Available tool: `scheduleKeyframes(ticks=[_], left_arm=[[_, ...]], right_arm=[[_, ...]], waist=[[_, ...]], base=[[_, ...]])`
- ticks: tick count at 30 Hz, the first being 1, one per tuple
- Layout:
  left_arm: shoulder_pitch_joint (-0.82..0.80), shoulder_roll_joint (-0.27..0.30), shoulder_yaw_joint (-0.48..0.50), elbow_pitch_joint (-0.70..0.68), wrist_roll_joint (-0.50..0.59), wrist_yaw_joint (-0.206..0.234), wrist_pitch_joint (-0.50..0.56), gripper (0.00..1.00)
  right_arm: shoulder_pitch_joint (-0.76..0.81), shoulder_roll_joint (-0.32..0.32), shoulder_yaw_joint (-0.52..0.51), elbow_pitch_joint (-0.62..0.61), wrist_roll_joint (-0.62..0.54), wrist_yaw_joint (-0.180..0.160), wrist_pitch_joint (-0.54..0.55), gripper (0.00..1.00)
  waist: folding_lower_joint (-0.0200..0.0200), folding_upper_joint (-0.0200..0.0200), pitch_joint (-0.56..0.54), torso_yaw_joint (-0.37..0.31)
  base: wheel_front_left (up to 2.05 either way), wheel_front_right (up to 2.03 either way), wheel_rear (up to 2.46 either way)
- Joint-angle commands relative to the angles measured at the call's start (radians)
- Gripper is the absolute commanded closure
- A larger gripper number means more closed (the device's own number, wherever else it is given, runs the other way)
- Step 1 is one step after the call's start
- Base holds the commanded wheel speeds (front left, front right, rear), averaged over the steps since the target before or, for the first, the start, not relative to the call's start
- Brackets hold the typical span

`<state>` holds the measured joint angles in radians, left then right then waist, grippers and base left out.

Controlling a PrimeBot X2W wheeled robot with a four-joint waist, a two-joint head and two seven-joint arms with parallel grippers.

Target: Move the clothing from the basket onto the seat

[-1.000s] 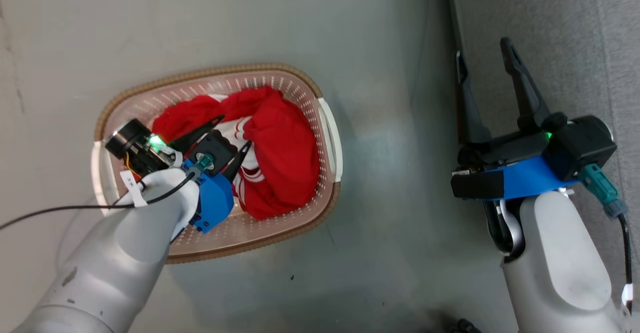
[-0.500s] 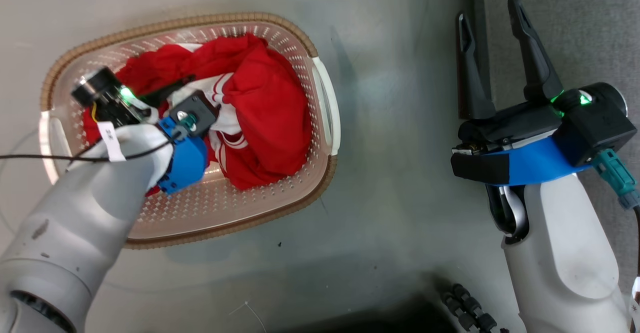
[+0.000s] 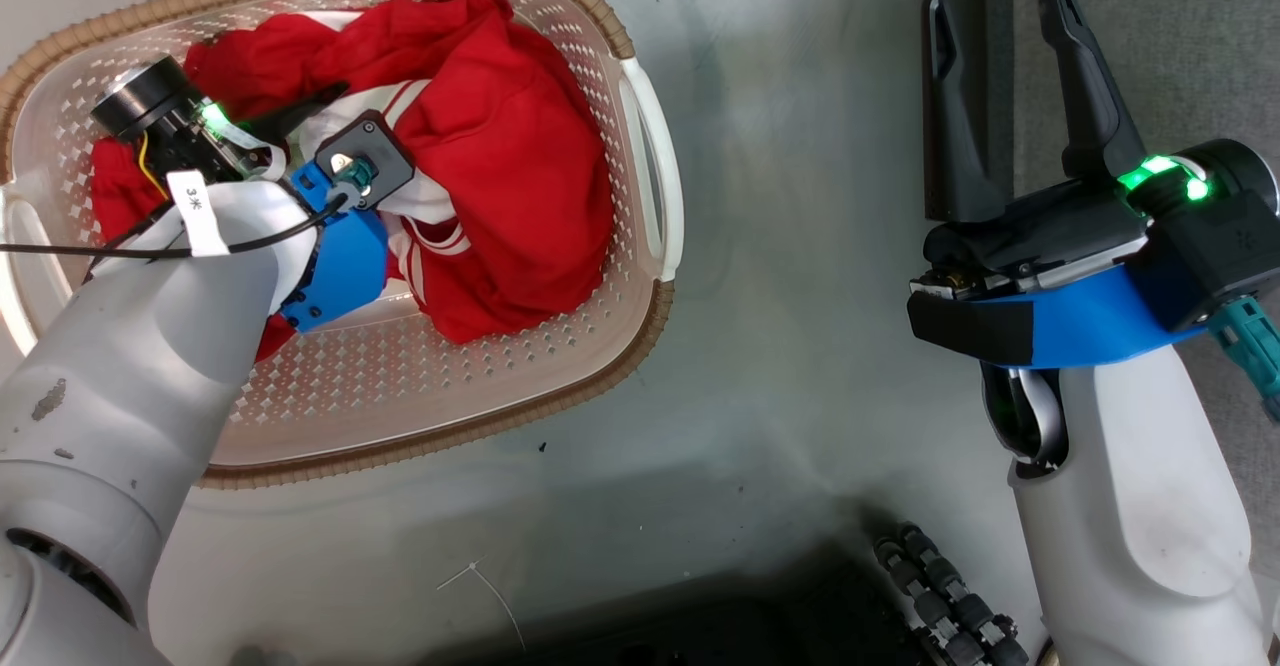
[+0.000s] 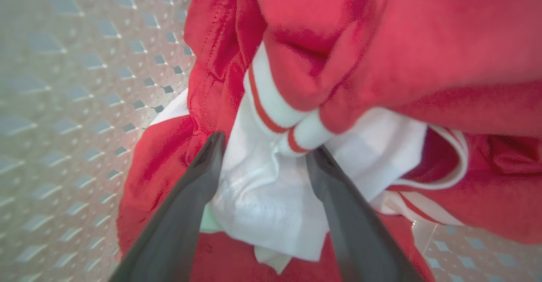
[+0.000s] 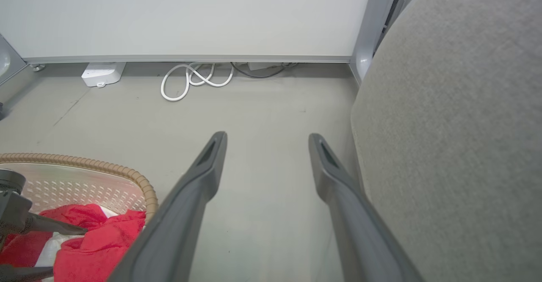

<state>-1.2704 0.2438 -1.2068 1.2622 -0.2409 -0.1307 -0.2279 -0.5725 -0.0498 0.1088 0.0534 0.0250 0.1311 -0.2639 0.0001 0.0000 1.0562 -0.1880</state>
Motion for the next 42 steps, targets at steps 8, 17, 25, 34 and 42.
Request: scheduleKeyframes(ticks=[8,17,25,34,42], left_arm=[[-0.004,-0.009,-0.042,0.014,-0.013,0.001,0.025,1.0],[0.021,-0.018,-0.066,0.015,-0.014,0.001,0.016,1.0],[0.052,-0.045,-0.072,-0.025,-0.055,0.001,-0.018,1.0],[0.102,-0.063,-0.074,-0.108,-0.106,0.001,-0.039,1.0],[0.159,-0.047,-0.035,-0.251,-0.143,0.001,-0.038,1.0]], right_arm=[[-0.023,-0.001,0.002,-0.005,0.0,-0.001,-0.001,0.0],[-0.019,-0.001,-0.003,0.008,0.006,-0.001,-0.001,0.0],[-0.001,-0.001,-0.011,0.026,0.012,-0.001,-0.001,0.0],[0.029,-0.001,-0.016,0.058,0.011,-0.001,-0.001,0.0],[0.068,-0.001,-0.028,0.084,0.003,-0.001,-0.001,0.0]], waist=[[-0.0001,0.0,0.011,0.005],[-0.0001,0.0,-0.015,0.004],[-0.0001,0.0,-0.075,0.023],[-0.0001,0.0,-0.18,0.057],[-0.0001,0.0,-0.276,0.091]], base=[[0.0,0.0,0.0],[0.0,0.0,0.0],[0.0,0.0,0.0],[0.0,0.0,0.0],[0.0,0.0,0.0]])
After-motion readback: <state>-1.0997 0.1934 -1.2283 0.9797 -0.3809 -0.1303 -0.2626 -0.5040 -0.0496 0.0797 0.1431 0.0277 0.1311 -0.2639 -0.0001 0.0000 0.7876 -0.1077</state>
